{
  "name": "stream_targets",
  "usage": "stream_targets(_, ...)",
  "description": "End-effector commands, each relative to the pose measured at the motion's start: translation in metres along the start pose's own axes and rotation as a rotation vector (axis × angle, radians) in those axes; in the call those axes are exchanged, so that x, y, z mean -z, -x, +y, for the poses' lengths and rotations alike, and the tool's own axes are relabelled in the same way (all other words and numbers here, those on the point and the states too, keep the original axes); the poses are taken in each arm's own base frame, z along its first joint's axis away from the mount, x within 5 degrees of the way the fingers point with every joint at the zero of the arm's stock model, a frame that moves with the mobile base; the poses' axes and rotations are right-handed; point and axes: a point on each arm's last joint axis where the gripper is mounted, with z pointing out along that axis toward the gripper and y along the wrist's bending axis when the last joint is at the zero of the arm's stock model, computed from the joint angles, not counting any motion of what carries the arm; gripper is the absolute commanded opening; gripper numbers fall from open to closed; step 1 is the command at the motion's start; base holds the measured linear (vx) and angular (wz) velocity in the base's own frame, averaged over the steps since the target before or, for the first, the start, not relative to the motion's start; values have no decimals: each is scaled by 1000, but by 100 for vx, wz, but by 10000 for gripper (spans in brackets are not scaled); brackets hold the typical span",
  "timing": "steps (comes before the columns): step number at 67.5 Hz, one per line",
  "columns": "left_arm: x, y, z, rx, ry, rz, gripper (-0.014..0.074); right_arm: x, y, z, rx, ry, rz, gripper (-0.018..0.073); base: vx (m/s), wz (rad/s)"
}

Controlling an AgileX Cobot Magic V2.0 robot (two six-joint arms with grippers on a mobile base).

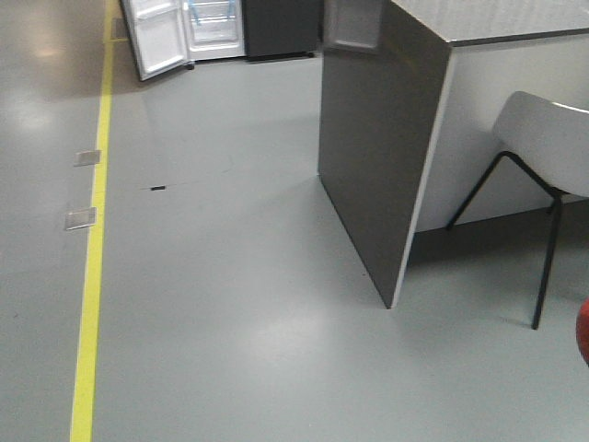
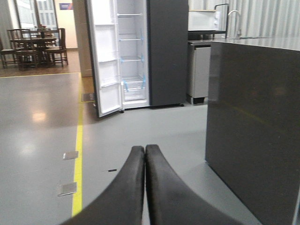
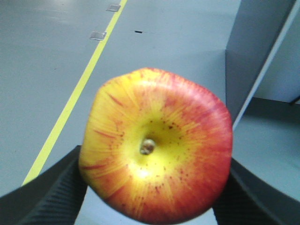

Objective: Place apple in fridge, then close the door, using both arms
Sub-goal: 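Drive toward the open white refrigerator holding the apple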

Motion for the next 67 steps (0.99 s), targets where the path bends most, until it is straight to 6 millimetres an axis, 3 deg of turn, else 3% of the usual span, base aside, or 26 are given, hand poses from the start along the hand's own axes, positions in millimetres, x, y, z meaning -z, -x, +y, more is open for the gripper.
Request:
stream_targets(1, 0, -2, 0, 16, -5, -61, -6, 4, 13, 0, 11, -1, -92, 360, 0, 28)
stream_targets(67, 0, -2, 0, 16, -5, -61, -6, 4, 13, 0, 11, -1, -92, 360, 4, 26)
